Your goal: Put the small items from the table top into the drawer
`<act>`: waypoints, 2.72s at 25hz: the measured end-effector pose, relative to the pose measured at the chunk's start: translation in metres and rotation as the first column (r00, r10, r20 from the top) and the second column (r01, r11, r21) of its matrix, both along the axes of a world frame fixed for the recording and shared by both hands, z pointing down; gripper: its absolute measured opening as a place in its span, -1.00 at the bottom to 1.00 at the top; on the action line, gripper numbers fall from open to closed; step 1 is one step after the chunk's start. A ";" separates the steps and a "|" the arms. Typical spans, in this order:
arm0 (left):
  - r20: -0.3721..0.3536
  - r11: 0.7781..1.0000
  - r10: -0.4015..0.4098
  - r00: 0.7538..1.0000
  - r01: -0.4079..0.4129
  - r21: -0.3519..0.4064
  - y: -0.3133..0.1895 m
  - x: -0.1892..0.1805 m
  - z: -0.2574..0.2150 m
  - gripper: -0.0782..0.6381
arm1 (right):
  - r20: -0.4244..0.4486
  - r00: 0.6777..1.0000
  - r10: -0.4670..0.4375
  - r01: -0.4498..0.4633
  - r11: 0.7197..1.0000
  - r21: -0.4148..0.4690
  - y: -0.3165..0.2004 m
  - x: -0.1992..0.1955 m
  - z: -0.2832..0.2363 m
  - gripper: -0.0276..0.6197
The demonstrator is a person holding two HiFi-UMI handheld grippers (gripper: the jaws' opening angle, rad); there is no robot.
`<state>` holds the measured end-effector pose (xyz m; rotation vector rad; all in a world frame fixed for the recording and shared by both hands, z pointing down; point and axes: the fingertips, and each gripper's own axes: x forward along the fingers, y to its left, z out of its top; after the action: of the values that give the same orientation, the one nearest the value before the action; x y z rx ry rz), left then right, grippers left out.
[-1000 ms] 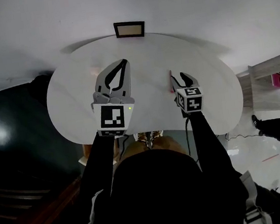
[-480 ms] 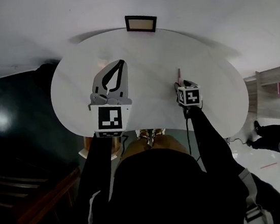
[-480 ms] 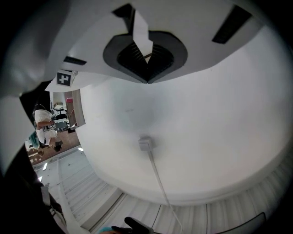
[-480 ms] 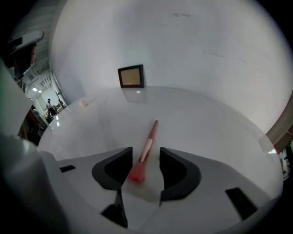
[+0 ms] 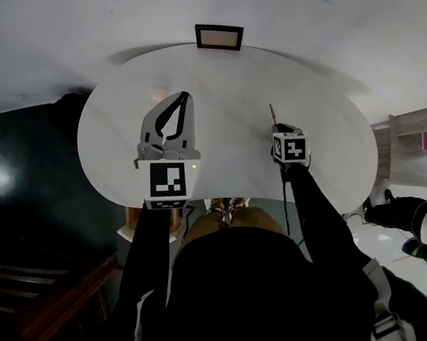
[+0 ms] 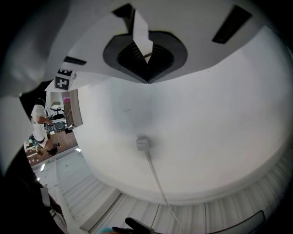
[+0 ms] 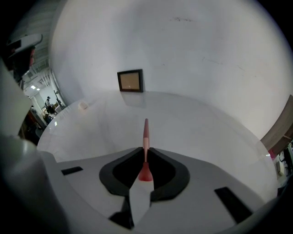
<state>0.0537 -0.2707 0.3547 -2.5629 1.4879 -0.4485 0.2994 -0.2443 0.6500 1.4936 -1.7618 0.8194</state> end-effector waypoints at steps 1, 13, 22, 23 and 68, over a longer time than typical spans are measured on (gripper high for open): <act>-0.002 1.000 -0.002 1.000 0.002 0.002 -0.001 -0.001 -0.002 -0.74 | 0.012 1.000 0.001 -0.001 0.999 0.042 -0.005 0.000 -0.009 -0.72; -0.040 0.997 0.014 0.999 -0.010 0.079 -0.015 0.007 -0.036 -0.74 | 0.074 0.997 -0.009 -0.037 0.804 0.593 -0.044 -0.004 -0.215 -0.72; -0.091 0.993 0.046 0.995 -0.036 0.109 -0.011 0.027 -0.053 -0.74 | 0.128 0.989 -0.070 -0.066 0.569 0.819 -0.016 -0.004 -0.315 -0.72; -0.094 0.994 0.042 0.995 -0.032 0.109 -0.010 0.027 -0.053 -0.74 | 0.130 0.989 -0.073 -0.065 0.572 0.818 -0.016 -0.003 -0.314 -0.72; -0.005 0.480 -0.876 0.482 0.874 0.072 0.316 -0.314 -0.017 -0.74 | 0.182 0.215 -0.960 0.624 0.278 0.730 0.161 -0.464 -0.251 -0.72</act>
<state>-0.2604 0.0455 0.3379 -1.4785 2.6756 -0.5040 -0.1649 -0.0833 0.3993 0.1355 -3.0310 0.1581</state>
